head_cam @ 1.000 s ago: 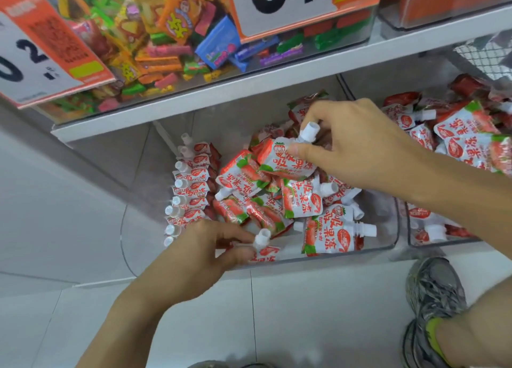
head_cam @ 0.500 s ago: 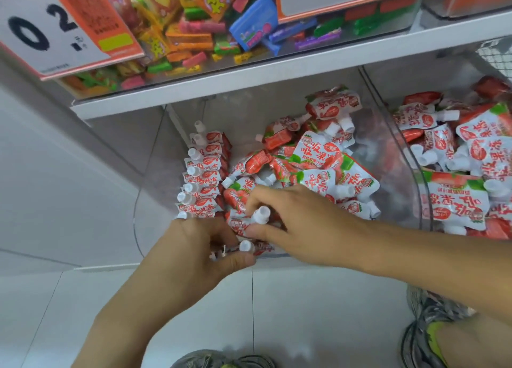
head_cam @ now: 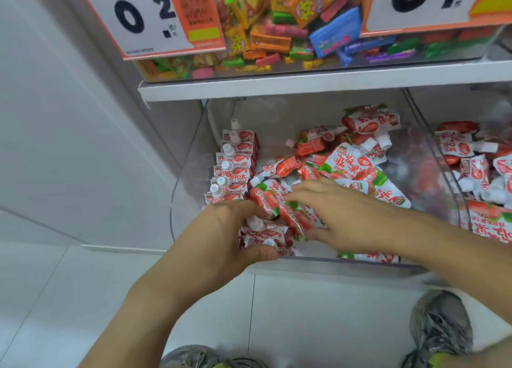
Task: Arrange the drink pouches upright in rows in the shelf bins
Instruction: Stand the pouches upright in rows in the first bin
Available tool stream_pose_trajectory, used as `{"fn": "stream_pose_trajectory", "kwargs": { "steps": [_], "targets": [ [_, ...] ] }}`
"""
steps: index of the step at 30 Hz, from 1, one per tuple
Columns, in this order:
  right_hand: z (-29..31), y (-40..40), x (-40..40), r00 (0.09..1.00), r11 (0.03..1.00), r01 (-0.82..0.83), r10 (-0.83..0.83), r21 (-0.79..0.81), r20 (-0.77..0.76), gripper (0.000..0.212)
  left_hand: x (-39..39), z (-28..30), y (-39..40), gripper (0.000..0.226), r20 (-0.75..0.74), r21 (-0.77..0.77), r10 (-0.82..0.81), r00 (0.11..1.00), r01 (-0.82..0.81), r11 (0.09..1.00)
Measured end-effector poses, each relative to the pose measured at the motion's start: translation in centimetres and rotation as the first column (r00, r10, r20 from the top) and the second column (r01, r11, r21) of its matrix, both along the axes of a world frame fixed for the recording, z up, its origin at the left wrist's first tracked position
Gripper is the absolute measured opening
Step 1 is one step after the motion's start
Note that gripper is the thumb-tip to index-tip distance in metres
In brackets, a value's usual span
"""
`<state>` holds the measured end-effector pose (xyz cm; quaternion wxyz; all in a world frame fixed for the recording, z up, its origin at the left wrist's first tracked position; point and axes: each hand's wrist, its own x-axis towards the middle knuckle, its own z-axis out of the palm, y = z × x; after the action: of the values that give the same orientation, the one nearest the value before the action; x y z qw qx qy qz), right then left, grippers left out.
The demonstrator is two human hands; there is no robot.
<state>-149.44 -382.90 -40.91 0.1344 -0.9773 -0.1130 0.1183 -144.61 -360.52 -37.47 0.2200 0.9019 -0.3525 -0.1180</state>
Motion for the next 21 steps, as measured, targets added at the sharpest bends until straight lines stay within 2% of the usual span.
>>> {"fn": "stream_pose_trajectory", "kwargs": {
  "steps": [2, 5, 7, 10, 15, 17, 19, 21],
  "targets": [
    [-0.3, 0.2, 0.0, 0.997, 0.991, -0.069, 0.064, -0.112, -0.046, 0.081, 0.1, 0.1, 0.0, 0.045, 0.034, -0.006, -0.006, 0.999, 0.006, 1.000],
    [-1.0, 0.7, 0.6, 0.999, 0.984, -0.043, 0.048, -0.171, 0.027, 0.091, 0.2, 0.3, -0.2, 0.041, 0.054, -0.022, -0.013, 0.998, 0.014, 1.000],
    [-0.8, 0.5, 1.1, 0.996, 0.978, -0.034, 0.050, -0.205, 0.075, 0.089, 0.2, 0.2, -0.1, 0.035, 0.056, -0.036, -0.009, 0.998, 0.011, 0.999],
    [0.1, -0.2, 1.4, 0.982, 0.964, -0.070, 0.112, -0.257, 0.152, 0.071, 0.2, 0.1, 0.0, 0.030, 0.033, -0.050, 0.015, 0.999, -0.013, 0.999],
    [1.2, -1.1, 1.1, 0.985, 0.997, -0.013, 0.026, -0.073, 0.169, 0.067, 0.2, 0.2, 0.1, 0.031, -0.013, -0.038, 0.040, 0.999, -0.040, 0.998],
    [1.5, -1.6, 1.3, 0.986, 1.000, 0.020, -0.020, 0.003, 0.166, 0.058, 0.2, 0.3, 0.2, 0.031, -0.006, -0.035, 0.036, 0.999, -0.037, 0.999],
    [1.9, -2.1, 1.5, 0.981, 0.999, 0.031, -0.034, 0.019, 0.189, 0.048, 0.2, 0.4, 0.4, 0.030, -0.002, -0.028, 0.040, 0.999, -0.040, 0.999],
    [2.8, -2.5, 1.6, 0.976, 0.999, 0.041, -0.042, 0.013, 0.214, 0.049, 0.2, 0.4, 0.5, 0.030, -0.014, -0.028, 0.060, 0.998, -0.060, 0.998]
  ]
}}
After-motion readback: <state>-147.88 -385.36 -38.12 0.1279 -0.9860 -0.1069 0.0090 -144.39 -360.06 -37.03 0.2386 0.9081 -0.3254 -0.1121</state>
